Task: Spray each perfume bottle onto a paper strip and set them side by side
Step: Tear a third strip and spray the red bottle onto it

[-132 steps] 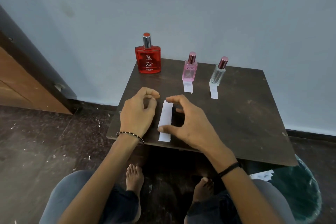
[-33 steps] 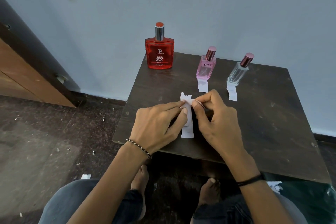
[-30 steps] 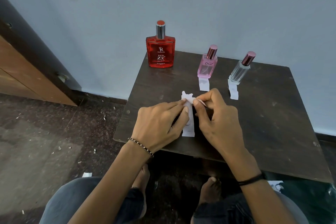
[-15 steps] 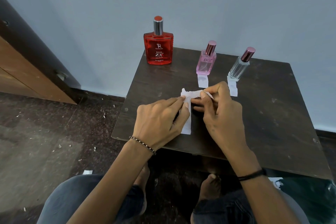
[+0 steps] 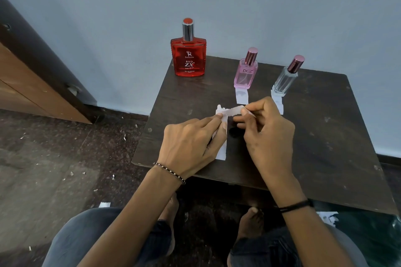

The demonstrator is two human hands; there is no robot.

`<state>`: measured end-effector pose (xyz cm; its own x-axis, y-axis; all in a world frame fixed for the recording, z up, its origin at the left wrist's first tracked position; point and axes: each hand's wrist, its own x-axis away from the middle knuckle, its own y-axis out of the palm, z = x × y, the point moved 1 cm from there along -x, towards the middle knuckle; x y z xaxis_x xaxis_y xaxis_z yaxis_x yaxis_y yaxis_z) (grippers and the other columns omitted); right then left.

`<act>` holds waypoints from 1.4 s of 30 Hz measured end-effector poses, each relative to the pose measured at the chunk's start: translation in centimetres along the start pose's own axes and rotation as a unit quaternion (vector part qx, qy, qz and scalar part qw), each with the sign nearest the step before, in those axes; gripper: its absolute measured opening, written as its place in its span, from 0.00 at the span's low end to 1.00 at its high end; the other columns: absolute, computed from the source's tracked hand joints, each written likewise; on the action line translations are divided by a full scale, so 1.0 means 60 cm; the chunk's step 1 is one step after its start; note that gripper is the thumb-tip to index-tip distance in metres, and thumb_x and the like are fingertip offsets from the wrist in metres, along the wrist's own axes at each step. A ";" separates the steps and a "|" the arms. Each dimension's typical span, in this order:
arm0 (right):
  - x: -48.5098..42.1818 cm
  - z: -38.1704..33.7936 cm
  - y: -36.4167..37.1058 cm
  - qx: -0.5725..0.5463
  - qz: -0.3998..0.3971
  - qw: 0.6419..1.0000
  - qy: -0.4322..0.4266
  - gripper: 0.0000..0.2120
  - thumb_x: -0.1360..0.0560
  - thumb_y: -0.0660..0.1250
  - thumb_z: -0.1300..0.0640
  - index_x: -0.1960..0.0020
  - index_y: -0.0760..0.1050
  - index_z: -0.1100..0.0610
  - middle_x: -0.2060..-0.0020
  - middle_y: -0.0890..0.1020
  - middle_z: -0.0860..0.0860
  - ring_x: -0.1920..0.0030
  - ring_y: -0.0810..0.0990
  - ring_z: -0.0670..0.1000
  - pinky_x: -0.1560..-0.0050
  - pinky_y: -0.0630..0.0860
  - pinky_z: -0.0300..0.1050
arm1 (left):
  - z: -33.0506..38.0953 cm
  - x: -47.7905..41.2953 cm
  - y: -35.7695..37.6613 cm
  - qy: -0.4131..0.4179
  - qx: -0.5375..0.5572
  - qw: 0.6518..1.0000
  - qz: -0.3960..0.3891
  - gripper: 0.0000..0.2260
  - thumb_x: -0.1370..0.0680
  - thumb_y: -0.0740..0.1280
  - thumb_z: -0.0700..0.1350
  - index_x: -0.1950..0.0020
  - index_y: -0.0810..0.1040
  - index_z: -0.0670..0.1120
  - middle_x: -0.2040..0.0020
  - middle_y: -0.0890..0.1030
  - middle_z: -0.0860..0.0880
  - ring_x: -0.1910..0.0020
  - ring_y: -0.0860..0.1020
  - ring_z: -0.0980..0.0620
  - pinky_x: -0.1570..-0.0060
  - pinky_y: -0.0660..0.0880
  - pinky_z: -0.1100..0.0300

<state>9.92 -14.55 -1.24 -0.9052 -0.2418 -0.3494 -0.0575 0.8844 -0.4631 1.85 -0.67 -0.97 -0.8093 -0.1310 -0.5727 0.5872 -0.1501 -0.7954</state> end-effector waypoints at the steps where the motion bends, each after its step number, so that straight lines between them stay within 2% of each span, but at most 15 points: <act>1: 0.001 -0.003 -0.001 0.007 0.004 1.000 -0.003 0.02 0.19 0.67 0.65 0.50 0.75 0.59 0.58 0.86 0.51 0.59 0.86 0.39 0.55 0.79 0.27 | 0.000 0.000 0.000 -0.001 -0.001 1.000 0.000 0.14 0.19 0.61 0.50 0.49 0.87 0.51 0.54 0.88 0.58 0.71 0.81 0.53 0.75 0.57 0.64; 3: 0.005 -0.008 0.000 0.023 0.006 0.999 -0.023 0.02 0.20 0.67 0.66 0.50 0.75 0.60 0.58 0.85 0.51 0.58 0.85 0.39 0.54 0.76 0.23 | 0.000 0.000 0.000 -0.002 0.000 1.000 -0.003 0.14 0.19 0.61 0.50 0.49 0.87 0.51 0.54 0.88 0.58 0.71 0.81 0.53 0.75 0.57 0.64; 8: 0.000 -0.013 -0.013 0.011 0.064 0.997 -0.028 0.03 0.19 0.64 0.67 0.49 0.73 0.61 0.57 0.83 0.51 0.55 0.85 0.38 0.54 0.79 0.28 | 0.001 0.000 0.000 -0.015 0.005 1.000 -0.002 0.14 0.19 0.62 0.50 0.51 0.87 0.51 0.55 0.88 0.58 0.70 0.82 0.54 0.74 0.56 0.64; 13: -0.006 -0.009 -0.026 -0.002 0.054 0.999 0.001 0.03 0.18 0.67 0.60 0.47 0.75 0.58 0.56 0.83 0.46 0.57 0.84 0.33 0.58 0.78 0.26 | -0.005 0.002 0.004 -0.042 0.028 0.999 -0.012 0.15 0.18 0.60 0.51 0.52 0.86 0.53 0.60 0.87 0.58 0.69 0.81 0.54 0.78 0.64 0.61; 17: -0.001 -0.019 -0.021 -0.045 0.042 0.998 -0.002 0.04 0.20 0.69 0.58 0.47 0.78 0.59 0.54 0.84 0.42 0.54 0.86 0.38 0.55 0.83 0.35 | -0.012 -0.005 0.003 -0.111 0.089 0.990 -0.015 0.11 0.18 0.64 0.52 0.52 0.85 0.53 0.51 0.86 0.60 0.69 0.77 0.57 0.74 0.71 0.60; 19: 0.002 -0.026 -0.017 -0.062 0.044 0.997 -0.033 0.05 0.21 0.71 0.59 0.46 0.80 0.60 0.51 0.85 0.48 0.53 0.86 0.43 0.54 0.85 0.42 | -0.012 -0.013 0.002 -0.191 0.212 0.958 -0.022 0.12 0.18 0.64 0.53 0.53 0.85 0.50 0.56 0.86 0.56 0.68 0.77 0.55 0.68 0.74 0.59; 21: 0.006 -0.034 -0.011 -0.044 0.030 0.995 -0.085 0.05 0.22 0.73 0.60 0.47 0.82 0.60 0.46 0.84 0.50 0.49 0.85 0.46 0.52 0.83 0.41 | -0.008 -0.022 -0.002 -0.293 0.360 0.884 -0.048 0.16 0.18 0.64 0.55 0.56 0.85 0.47 0.63 0.85 0.52 0.71 0.77 0.59 0.67 0.71 0.64; 23: 0.012 -0.042 -0.003 -0.012 -0.004 0.991 -0.135 0.05 0.24 0.75 0.62 0.49 0.84 0.60 0.42 0.83 0.51 0.48 0.83 0.45 0.54 0.80 0.34 | -0.006 -0.029 -0.006 -0.353 0.453 0.816 -0.057 0.19 0.19 0.64 0.56 0.58 0.84 0.45 0.70 0.83 0.49 0.78 0.72 0.59 0.72 0.67 0.67; 26: 0.021 -0.044 0.011 -0.008 -0.050 0.985 -0.163 0.08 0.26 0.75 0.67 0.49 0.85 0.60 0.40 0.82 0.53 0.47 0.82 0.46 0.57 0.79 0.33 | -0.017 -0.035 -0.007 -0.377 0.523 0.763 -0.045 0.15 0.19 0.66 0.51 0.54 0.85 0.42 0.74 0.75 0.41 0.82 0.68 0.56 0.80 0.64 0.66; 28: 0.024 -0.046 0.018 0.005 -0.064 0.985 -0.163 0.10 0.27 0.74 0.68 0.47 0.84 0.59 0.39 0.81 0.53 0.47 0.82 0.46 0.58 0.80 0.33 | -0.031 -0.035 -0.003 -0.380 0.538 0.752 -0.033 0.12 0.18 0.66 0.48 0.52 0.85 0.42 0.67 0.82 0.39 0.79 0.71 0.55 0.82 0.66 0.65; 30: 0.024 -0.048 0.022 0.016 -0.062 0.987 -0.145 0.09 0.25 0.73 0.67 0.46 0.84 0.58 0.40 0.82 0.50 0.48 0.82 0.44 0.59 0.80 0.34 | -0.040 -0.035 -0.001 -0.391 0.555 0.733 -0.018 0.11 0.18 0.66 0.47 0.50 0.85 0.43 0.61 0.87 0.45 0.76 0.74 0.55 0.81 0.68 0.65; 34: 0.005 -0.061 0.035 0.018 -0.044 0.994 -0.093 0.09 0.22 0.70 0.65 0.44 0.82 0.56 0.45 0.83 0.47 0.51 0.83 0.44 0.58 0.81 0.39 | -0.054 -0.035 -0.004 -0.407 0.554 0.726 0.001 0.11 0.18 0.65 0.49 0.48 0.85 0.45 0.59 0.88 0.49 0.74 0.75 0.54 0.79 0.68 0.65; 38: -0.043 -0.089 0.063 0.041 -0.071 0.996 -0.040 0.15 0.21 0.70 0.57 0.36 0.76 0.55 0.43 0.83 0.48 0.51 0.80 0.38 0.52 0.74 0.23 | -0.069 -0.033 -0.005 -0.420 0.538 0.730 0.029 0.10 0.18 0.65 0.50 0.48 0.85 0.47 0.59 0.87 0.52 0.76 0.72 0.57 0.79 0.68 0.67; 40: -0.071 -0.097 0.082 0.043 -0.098 0.994 -0.006 0.22 0.21 0.70 0.52 0.30 0.70 0.55 0.36 0.80 0.49 0.43 0.80 0.43 0.48 0.70 0.21 | -0.071 -0.032 -0.005 -0.425 0.534 0.730 0.042 0.09 0.18 0.65 0.50 0.50 0.85 0.49 0.60 0.87 0.52 0.77 0.71 0.58 0.78 0.68 0.68; 42: -0.097 -0.099 0.103 0.032 -0.119 0.992 0.012 0.30 0.22 0.72 0.50 0.26 0.64 0.56 0.29 0.74 0.51 0.32 0.75 0.48 0.38 0.68 0.30 | -0.071 -0.031 -0.004 -0.427 0.527 0.733 0.049 0.09 0.19 0.66 0.50 0.52 0.84 0.48 0.59 0.87 0.50 0.77 0.70 0.58 0.77 0.69 0.69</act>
<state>12.32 -5.29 2.77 -0.8789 -0.4304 -0.2056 -0.2443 0.7763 -0.5811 3.13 3.77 -0.53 -0.7201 -0.6899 0.0735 0.6937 -0.7140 0.0944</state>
